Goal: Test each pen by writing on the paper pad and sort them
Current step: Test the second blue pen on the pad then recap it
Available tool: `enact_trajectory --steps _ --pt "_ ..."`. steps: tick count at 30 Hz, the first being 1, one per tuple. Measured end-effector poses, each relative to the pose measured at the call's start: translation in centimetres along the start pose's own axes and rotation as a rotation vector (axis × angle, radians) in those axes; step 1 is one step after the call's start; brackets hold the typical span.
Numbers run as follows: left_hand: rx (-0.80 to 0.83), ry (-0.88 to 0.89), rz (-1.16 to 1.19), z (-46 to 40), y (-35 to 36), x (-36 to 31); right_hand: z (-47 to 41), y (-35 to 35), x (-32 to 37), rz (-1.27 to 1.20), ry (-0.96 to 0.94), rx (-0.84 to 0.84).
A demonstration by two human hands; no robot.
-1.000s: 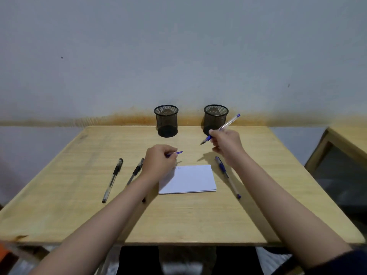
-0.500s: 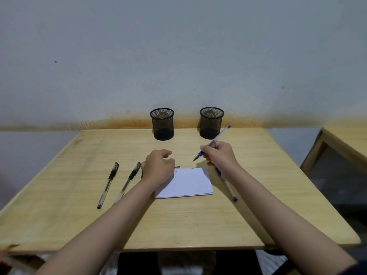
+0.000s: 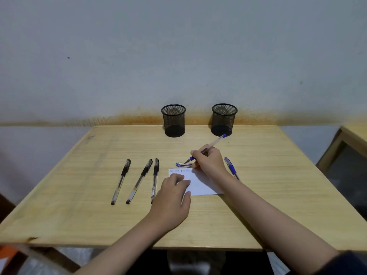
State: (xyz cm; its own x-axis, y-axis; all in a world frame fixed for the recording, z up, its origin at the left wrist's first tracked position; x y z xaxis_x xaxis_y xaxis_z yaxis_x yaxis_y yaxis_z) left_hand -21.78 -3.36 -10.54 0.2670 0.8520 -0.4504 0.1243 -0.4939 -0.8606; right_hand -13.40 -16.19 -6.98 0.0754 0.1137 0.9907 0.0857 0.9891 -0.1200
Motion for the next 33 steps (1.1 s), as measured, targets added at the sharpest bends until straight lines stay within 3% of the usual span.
enact_trajectory --steps 9,16,22,33 --pt "0.013 0.048 -0.022 0.0 0.1 -0.1 -0.5 0.3 -1.2 0.0 -0.071 0.018" --pt "0.155 0.094 -0.142 0.0 0.4 -0.2 -0.9 -0.5 -1.9 -0.056 -0.077 -0.11" --pt "0.207 0.129 -0.303 0.0 0.3 -0.5 -0.5 -1.4 -1.8 0.056 -0.126 -0.095" --pt "0.235 0.125 -0.279 -0.2 0.7 -0.4 -0.6 -0.9 -2.0 0.15 -0.204 -0.064"
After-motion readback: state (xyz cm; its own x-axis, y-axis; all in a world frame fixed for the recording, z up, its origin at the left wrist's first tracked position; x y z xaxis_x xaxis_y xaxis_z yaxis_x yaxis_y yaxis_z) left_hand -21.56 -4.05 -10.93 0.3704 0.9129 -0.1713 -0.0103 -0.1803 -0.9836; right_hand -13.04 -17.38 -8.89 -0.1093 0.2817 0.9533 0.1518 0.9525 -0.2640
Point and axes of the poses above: each hand's wrist, its own z-axis away from the middle knuckle, its own y-axis out of the palm, x = y × z, the point moved 2 cm from there along -z, towards the middle knuckle, and after that the axes turned 2 degrees about -z, right-handed, at the moved point
